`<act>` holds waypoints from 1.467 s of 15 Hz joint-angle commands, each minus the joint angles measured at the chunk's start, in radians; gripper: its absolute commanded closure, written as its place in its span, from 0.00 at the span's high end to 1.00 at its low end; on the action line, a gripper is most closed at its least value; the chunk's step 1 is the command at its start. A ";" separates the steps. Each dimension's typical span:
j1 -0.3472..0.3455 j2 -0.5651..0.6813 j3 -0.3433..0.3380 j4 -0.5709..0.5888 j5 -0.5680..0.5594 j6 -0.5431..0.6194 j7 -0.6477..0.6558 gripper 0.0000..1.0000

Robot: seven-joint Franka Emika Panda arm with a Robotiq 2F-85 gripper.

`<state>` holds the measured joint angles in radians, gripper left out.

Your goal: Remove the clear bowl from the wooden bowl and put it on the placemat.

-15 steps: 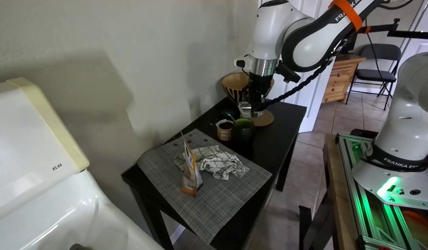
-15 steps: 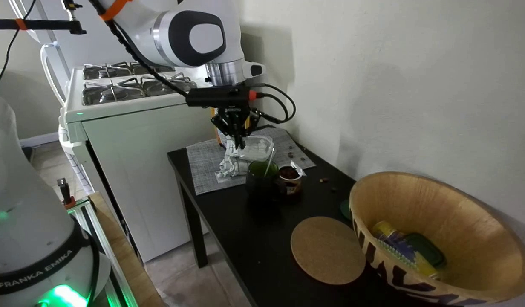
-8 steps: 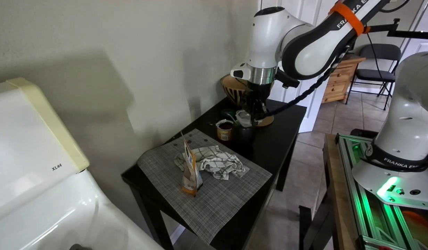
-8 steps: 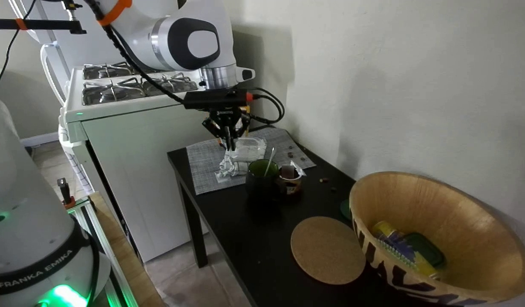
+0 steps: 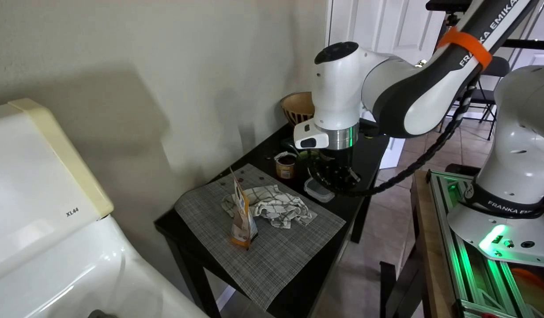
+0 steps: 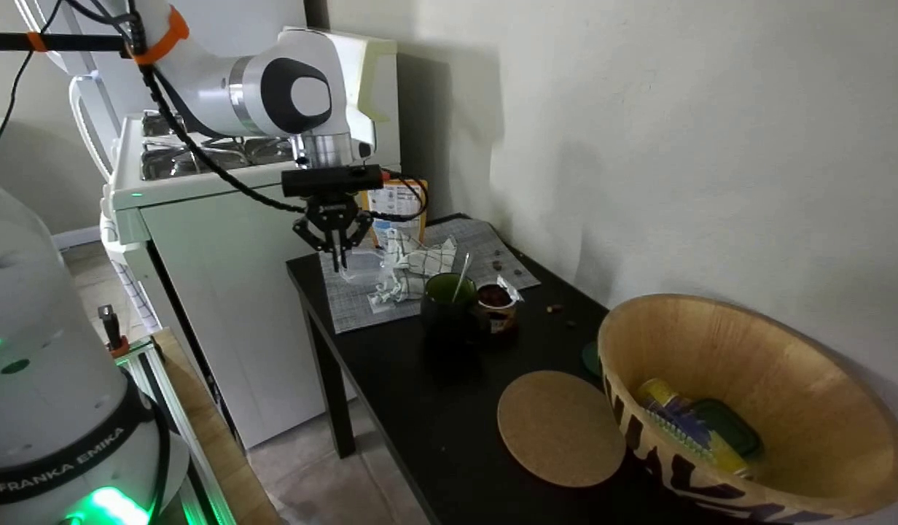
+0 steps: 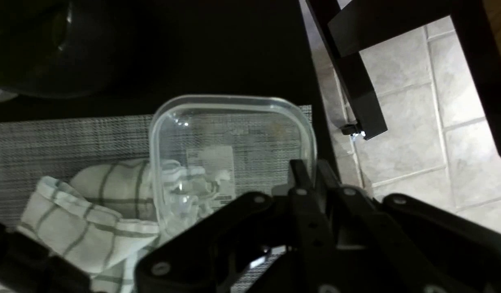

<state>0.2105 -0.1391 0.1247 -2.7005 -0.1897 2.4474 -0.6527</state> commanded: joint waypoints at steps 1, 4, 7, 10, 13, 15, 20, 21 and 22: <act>0.024 0.082 0.023 0.015 -0.008 0.011 -0.093 0.02; 0.015 0.163 0.048 0.044 -0.084 0.036 -0.103 0.02; 0.021 0.217 0.071 0.073 -0.165 0.073 -0.077 0.02; 0.030 0.257 0.094 0.100 -0.229 0.103 -0.062 0.02; 0.024 0.293 0.097 0.135 -0.245 0.103 -0.058 0.39; 0.019 0.302 0.089 0.154 -0.252 0.086 -0.042 0.55; -0.043 0.102 0.083 0.069 -0.101 0.121 -0.092 0.92; -0.056 0.043 0.072 0.046 -0.067 0.132 -0.087 0.99; -0.069 -0.011 0.053 0.030 -0.023 0.128 -0.108 1.00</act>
<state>0.1765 0.0446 0.2016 -2.5678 -0.3178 2.5520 -0.7186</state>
